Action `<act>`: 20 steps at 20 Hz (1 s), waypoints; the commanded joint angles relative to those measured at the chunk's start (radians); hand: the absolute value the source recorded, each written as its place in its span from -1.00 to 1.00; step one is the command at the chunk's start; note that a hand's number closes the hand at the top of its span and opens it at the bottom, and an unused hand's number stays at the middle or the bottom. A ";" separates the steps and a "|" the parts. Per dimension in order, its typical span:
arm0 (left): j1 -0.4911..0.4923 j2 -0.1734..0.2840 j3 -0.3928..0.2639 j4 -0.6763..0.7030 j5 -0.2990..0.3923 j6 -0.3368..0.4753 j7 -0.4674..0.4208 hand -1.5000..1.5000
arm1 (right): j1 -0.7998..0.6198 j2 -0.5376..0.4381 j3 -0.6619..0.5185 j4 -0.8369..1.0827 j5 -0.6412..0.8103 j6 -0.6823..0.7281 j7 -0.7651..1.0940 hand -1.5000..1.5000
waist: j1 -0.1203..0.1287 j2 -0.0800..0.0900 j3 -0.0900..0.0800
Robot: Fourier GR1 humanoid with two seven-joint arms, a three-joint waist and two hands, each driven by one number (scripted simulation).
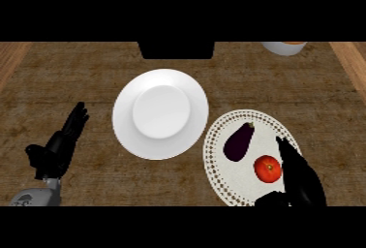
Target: Pick the tomato from the placemat and place it in the plate
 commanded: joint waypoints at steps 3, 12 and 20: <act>0.002 -0.033 0.031 0.032 -0.040 -0.028 -0.025 0.00 | -0.029 0.035 -0.051 0.115 0.052 -0.010 -0.046 -1.00 | -0.001 0.000 0.000; -0.020 -0.058 0.059 0.051 -0.063 -0.041 -0.028 0.00 | -0.077 0.054 -0.067 0.190 0.004 0.039 -0.199 1.00 | -0.001 0.000 0.000; 0.043 -0.036 0.073 -0.094 -0.047 -0.055 0.059 0.00 | -0.051 0.057 -0.026 0.224 0.155 -0.132 -0.294 1.00 | 0.001 -0.001 0.000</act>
